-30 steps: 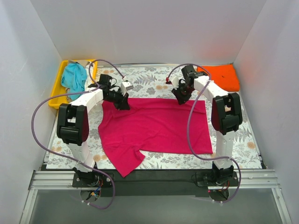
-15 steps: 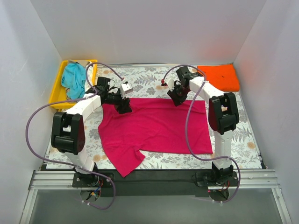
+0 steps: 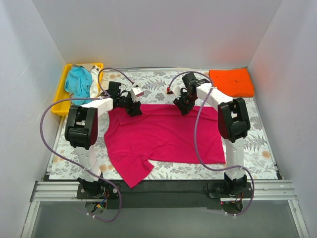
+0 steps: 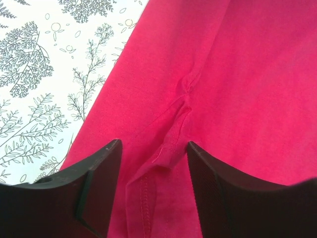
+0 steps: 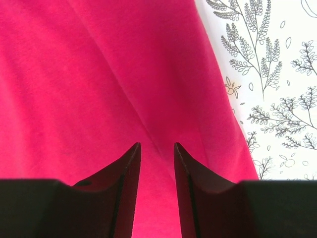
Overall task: Fold and stack the t-shirts
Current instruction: Fold the tshirt
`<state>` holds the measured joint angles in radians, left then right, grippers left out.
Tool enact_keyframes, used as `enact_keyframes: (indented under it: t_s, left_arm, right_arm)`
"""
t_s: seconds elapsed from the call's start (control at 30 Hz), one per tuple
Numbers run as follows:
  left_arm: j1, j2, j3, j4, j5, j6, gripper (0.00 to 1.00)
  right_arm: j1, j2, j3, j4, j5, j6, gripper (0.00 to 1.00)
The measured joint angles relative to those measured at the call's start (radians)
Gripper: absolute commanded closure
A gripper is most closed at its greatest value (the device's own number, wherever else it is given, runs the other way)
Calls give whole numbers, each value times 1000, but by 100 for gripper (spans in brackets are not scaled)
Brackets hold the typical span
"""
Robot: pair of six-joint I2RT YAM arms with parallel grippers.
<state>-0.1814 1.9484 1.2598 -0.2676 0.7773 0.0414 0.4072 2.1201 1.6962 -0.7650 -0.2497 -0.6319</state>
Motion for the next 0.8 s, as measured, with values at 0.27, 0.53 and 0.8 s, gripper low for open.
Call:
enact_keyframes:
  t_s: [0.27, 0.53, 0.8]
  left_arm:
    - [-4, 11, 0, -4, 0, 28, 72]
    - [-5, 8, -8, -29, -1, 38, 97]
    - [-5, -39, -9, -100, -6, 56, 100]
  right_arm:
    - [10, 39, -19, 25, 16, -5, 73]
    - [15, 39, -24, 49, 35, -10, 90]
    - [21, 23, -46, 60, 53, -14, 86]
